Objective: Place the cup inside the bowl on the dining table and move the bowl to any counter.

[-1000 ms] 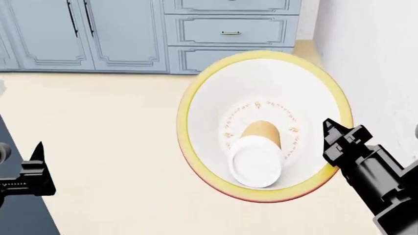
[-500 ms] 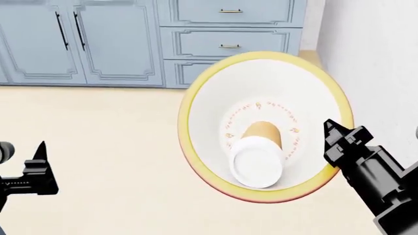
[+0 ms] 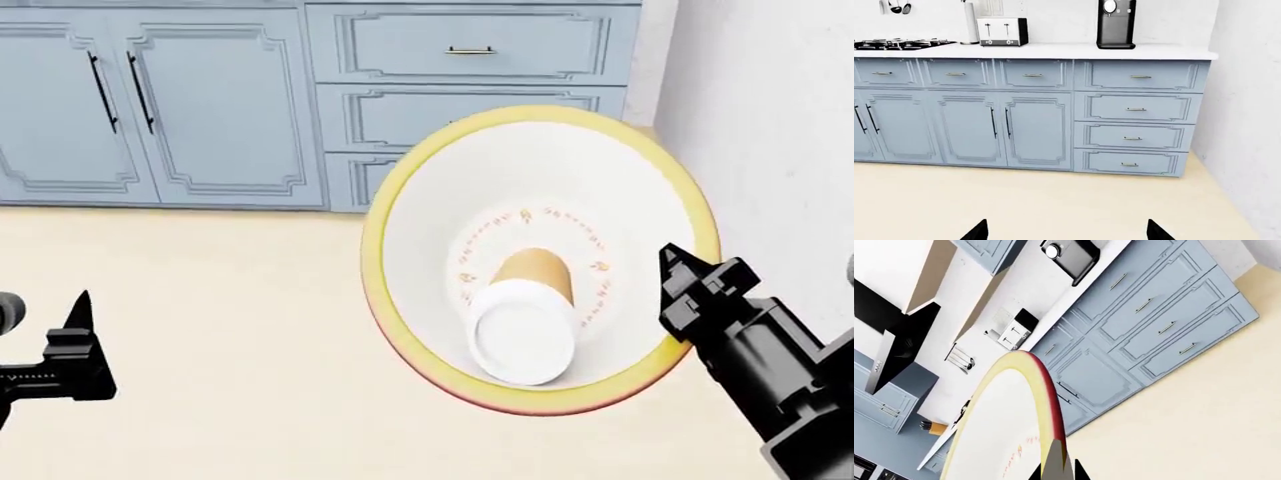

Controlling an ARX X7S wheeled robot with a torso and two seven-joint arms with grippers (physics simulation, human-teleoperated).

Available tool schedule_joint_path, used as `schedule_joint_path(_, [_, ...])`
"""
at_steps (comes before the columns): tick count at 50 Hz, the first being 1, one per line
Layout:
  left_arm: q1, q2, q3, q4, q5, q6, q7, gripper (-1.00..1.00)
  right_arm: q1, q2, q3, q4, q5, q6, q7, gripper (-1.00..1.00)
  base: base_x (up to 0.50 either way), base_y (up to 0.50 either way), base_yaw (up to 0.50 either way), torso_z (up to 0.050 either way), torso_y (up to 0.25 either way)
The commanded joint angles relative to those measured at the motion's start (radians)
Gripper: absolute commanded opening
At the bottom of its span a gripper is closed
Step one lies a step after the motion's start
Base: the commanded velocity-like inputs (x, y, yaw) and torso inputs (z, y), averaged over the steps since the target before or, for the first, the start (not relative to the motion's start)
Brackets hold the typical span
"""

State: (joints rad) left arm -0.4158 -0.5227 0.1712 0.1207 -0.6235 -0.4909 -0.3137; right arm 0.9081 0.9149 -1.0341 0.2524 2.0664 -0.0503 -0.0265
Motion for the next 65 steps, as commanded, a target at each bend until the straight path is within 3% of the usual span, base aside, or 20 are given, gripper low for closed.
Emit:
schedule_joint_path(1, [0.002,-0.002,-0.002,-0.001,-0.003,0.003,0.0,1.0,0.01,-0.006,0.021,0.005,-0.013,0.001,-0.013,-1.0,0.5,-0.01,0.0,0.0,0.01])
schedule_joint_path(65, [-0.005,0.006,0.01,-0.025,0.0,0.017,0.001,1.0,0.005,-0.022,0.038,0.02,-0.015,0.007,-0.019,-1.0,0.5,-0.01,0.0,0.0,0.002])
